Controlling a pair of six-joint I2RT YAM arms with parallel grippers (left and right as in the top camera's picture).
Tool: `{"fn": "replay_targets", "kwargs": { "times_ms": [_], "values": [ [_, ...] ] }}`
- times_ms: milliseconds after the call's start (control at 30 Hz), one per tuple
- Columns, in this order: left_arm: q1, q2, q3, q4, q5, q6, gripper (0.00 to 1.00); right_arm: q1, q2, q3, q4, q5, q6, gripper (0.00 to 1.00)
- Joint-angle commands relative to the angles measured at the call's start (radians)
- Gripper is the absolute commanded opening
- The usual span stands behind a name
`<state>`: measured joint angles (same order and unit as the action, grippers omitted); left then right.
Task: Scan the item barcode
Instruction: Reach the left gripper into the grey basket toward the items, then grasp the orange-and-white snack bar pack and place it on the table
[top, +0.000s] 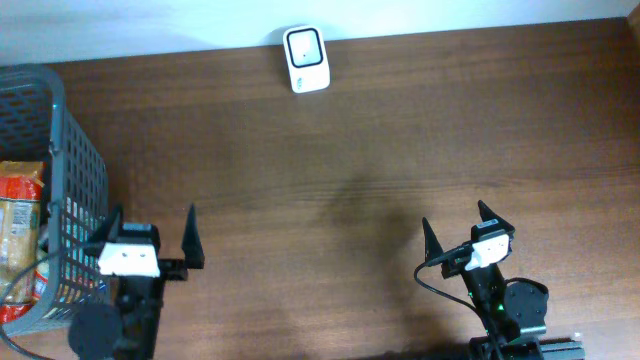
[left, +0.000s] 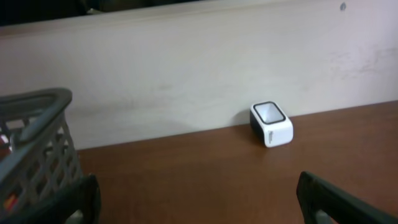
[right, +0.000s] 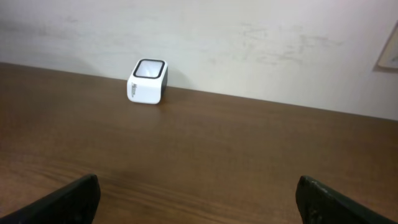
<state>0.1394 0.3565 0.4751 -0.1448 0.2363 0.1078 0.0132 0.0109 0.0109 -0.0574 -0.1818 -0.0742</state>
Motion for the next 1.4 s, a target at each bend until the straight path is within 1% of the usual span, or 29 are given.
{"fn": "replay_targets", "kwargs": {
  "times_ms": [0, 100, 133, 167, 200, 233, 267, 300, 333, 433, 467, 500, 533, 600, 633, 700, 767, 833, 900, 933, 1000, 1133, 1200, 1233, 1267, 1300, 1333, 1367],
  "values": [
    [-0.006, 0.155, 0.197, -0.1, 0.038, -0.01, 0.99, 0.008, -0.005, -0.005, -0.006, -0.009, 0.011, 0.99],
    [-0.006, 0.305, 0.398, -0.233, 0.037, -0.009, 0.99, 0.008, -0.005, -0.005, -0.006, -0.009, 0.011, 0.99],
    [-0.006, 0.386, 0.505, -0.323, 0.038, -0.01, 0.99, 0.008, -0.005, -0.005, -0.006, -0.009, 0.011, 0.99],
    [-0.006, 0.438, 0.569, -0.392, 0.043, -0.01, 0.99, 0.008, -0.005, -0.005, -0.006, -0.009, 0.011, 0.99],
    [-0.006, 0.563, 0.719, -0.549, 0.062, -0.009, 0.99, 0.008, -0.005, -0.005, -0.006, -0.009, 0.011, 0.99],
    [-0.006, 0.652, 0.828, -0.663, 0.093, -0.01, 0.99, 0.008, -0.005, -0.005, -0.006, -0.009, 0.011, 0.99],
    [-0.006, 0.759, 0.953, -0.779, 0.158, -0.009, 0.99, 0.008, -0.005, -0.005, -0.006, -0.009, 0.011, 0.99],
    [-0.006, 0.818, 0.99, -0.79, 0.166, -0.01, 0.99, 0.008, -0.005, -0.005, -0.006, -0.009, 0.011, 0.99],
    [-0.006, 0.867, 0.99, -0.803, 0.18, 0.001, 0.99, 0.008, -0.005, -0.005, -0.006, -0.009, 0.011, 0.99],
    [-0.005, 0.941, 1.012, -0.778, 0.203, 0.001, 0.99, 0.008, -0.005, -0.005, -0.006, -0.009, 0.011, 0.99],
    [0.019, 0.959, 1.073, -0.776, 0.164, -0.022, 0.99, 0.008, -0.005, -0.005, -0.006, -0.009, 0.011, 0.99],
    [0.085, 0.97, 1.168, -0.787, 0.087, -0.075, 0.99, 0.008, -0.005, -0.005, -0.006, -0.009, 0.011, 0.99],
    [0.137, 0.969, 1.216, -0.792, 0.056, -0.087, 0.99, 0.008, -0.005, -0.005, -0.006, -0.009, 0.011, 0.99],
    [0.283, 0.969, 1.294, -0.814, -0.047, -0.158, 0.99, 0.008, -0.005, -0.005, -0.006, -0.009, 0.011, 0.99],
    [0.378, 0.967, 1.298, -0.819, -0.123, -0.173, 0.99, 0.008, -0.005, -0.005, -0.006, -0.009, 0.011, 0.99],
    [0.48, 0.991, 1.29, -0.861, -0.236, -0.172, 0.99, 0.008, -0.005, -0.005, -0.006, -0.009, 0.011, 0.99],
    [0.55, 1.071, 1.287, -0.93, -0.263, -0.157, 0.99, 0.008, -0.005, -0.005, -0.006, -0.009, 0.011, 0.98],
    [0.572, 1.151, 1.265, -0.954, -0.262, -0.078, 0.99, 0.008, -0.005, -0.005, -0.006, -0.009, 0.011, 0.99],
    [0.58, 1.217, 1.237, -0.94, -0.262, 0.007, 0.98, 0.008, -0.005, -0.005, -0.006, -0.009, 0.011, 0.99],
    [0.583, 1.265, 1.217, -0.93, -0.262, 0.107, 0.96, 0.008, -0.005, -0.005, -0.006, -0.009, 0.011, 0.99],
    [0.584, 1.351, 1.205, -0.93, -0.259, 0.192, 0.96, 0.008, -0.005, -0.005, -0.006, -0.009, 0.011, 0.99],
    [0.584, 1.495, 1.194, -0.911, -0.259, 0.299, 0.97, 0.008, -0.005, -0.005, -0.006, -0.009, 0.011, 0.99],
    [0.584, 1.57, 1.194, -0.897, -0.262, 0.336, 0.99, 0.008, -0.005, -0.005, -0.006, -0.009, 0.011, 0.99],
    [0.584, 1.614, 1.194, -0.888, -0.27, 0.336, 1.0, 0.008, -0.005, -0.005, -0.006, -0.009, 0.011, 0.99],
    [0.584, 1.638, 1.194, -0.889, -0.292, 0.336, 0.84, 0.008, -0.005, -0.005, -0.006, -0.009, 0.011, 0.99],
    [0.586, 1.638, 1.195, -0.887, -0.294, 0.336, 0.41, 0.008, -0.005, -0.005, -0.006, -0.009, 0.011, 0.99],
    [0.586, 1.635, 1.198, -0.885, -0.294, 0.335, 0.32, 0.008, -0.005, -0.005, -0.006, -0.009, 0.011, 0.99],
    [0.586, 1.632, 1.206, -0.885, -0.294, 0.33, 0.25, 0.008, -0.005, -0.005, -0.006, -0.009, 0.011, 0.99]
  ]
}}
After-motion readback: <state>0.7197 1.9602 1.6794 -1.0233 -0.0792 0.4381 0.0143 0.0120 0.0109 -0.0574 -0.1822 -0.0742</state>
